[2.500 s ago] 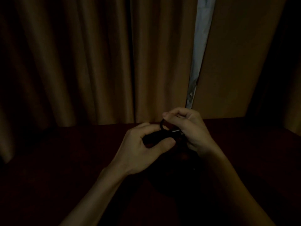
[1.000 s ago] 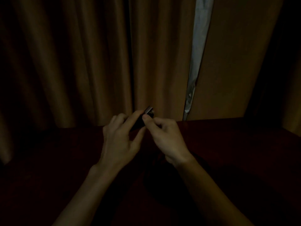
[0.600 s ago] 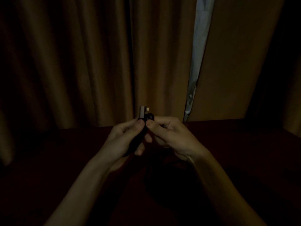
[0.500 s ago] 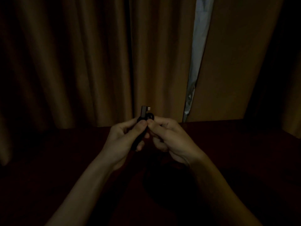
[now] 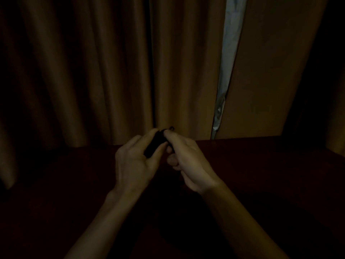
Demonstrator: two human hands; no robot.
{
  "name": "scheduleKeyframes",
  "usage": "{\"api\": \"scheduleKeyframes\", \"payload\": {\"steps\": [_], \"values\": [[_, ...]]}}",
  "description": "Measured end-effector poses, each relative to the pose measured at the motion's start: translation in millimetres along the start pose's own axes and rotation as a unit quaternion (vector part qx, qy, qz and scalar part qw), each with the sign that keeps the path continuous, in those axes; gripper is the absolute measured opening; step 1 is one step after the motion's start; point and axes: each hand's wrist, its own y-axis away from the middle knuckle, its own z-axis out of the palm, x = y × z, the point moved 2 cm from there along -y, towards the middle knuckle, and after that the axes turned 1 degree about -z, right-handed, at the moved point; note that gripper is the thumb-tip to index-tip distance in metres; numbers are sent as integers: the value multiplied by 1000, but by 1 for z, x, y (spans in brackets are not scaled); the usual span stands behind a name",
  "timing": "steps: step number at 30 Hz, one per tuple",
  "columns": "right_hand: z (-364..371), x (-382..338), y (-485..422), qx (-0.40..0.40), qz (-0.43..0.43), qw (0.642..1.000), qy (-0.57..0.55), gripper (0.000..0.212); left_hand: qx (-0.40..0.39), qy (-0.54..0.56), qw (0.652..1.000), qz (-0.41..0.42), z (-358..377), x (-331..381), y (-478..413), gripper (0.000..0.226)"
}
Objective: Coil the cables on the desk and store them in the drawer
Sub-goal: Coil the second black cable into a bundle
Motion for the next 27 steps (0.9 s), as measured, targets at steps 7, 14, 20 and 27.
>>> {"api": "scheduleKeyframes", "payload": {"steps": [7,14,20,27], "values": [[-5,6,-2,-11,-57,998,-33,34,-102,89,987,-87,-1,-3,-5,26],[-13,-1,-3,-15,-60,998,25,30,-240,539,681,-434,-3,13,-8,48],[-18,2,-7,-35,-41,998,12,41,-222,528,713,-406,6,15,-8,40],[-8,13,-8,-67,69,993,-70,40,-179,208,933,-233,-1,-9,-10,21]]}}
